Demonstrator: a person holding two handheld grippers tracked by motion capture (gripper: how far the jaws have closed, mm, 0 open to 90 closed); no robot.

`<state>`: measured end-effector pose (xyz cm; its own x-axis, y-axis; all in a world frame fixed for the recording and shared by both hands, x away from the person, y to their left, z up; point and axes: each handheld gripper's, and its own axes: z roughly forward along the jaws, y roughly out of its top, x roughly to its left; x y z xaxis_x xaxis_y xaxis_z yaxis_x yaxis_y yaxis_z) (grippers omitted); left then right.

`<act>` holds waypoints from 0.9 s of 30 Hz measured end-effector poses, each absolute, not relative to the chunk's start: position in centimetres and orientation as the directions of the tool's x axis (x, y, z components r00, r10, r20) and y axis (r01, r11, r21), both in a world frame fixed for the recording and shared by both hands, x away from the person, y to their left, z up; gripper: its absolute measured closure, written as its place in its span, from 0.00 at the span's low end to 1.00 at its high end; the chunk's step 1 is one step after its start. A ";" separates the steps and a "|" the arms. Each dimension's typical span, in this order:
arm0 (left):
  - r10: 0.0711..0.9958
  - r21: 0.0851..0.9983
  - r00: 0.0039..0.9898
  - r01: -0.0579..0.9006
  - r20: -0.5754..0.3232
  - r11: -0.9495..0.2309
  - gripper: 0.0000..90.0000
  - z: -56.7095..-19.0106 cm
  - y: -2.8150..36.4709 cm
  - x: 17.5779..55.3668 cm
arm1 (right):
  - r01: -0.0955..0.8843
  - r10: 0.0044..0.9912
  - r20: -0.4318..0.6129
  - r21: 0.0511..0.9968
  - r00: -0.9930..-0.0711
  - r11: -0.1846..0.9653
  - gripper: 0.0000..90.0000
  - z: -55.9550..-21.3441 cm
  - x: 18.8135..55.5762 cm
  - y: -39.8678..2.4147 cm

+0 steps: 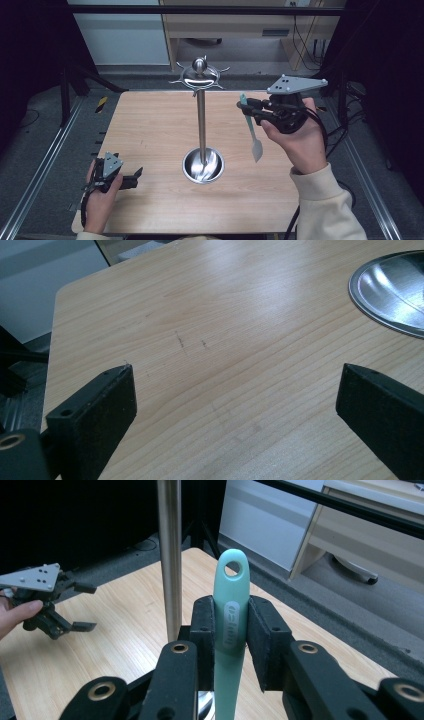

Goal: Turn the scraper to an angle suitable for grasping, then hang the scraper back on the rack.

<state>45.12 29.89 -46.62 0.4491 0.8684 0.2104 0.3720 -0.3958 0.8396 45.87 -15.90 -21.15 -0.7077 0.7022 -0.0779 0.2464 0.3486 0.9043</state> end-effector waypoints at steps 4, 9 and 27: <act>0.868 0.839 0.450 0.372 0.211 -0.397 0.03 -46.6 29.9 45.1 | 0.234 0.699 -0.080 0.910 -0.711 0.342 0.83 -20.9 45.7 -15.8; 0.868 0.840 0.450 0.372 0.209 -0.395 0.03 -46.6 29.9 45.1 | 0.226 0.693 -0.077 0.914 -0.717 0.336 0.83 -20.7 45.4 -15.6; 0.873 0.846 0.442 0.366 0.209 -0.387 0.03 -46.5 30.0 45.2 | 0.188 0.676 -0.080 0.930 -0.732 0.314 0.83 -19.9 44.6 -15.0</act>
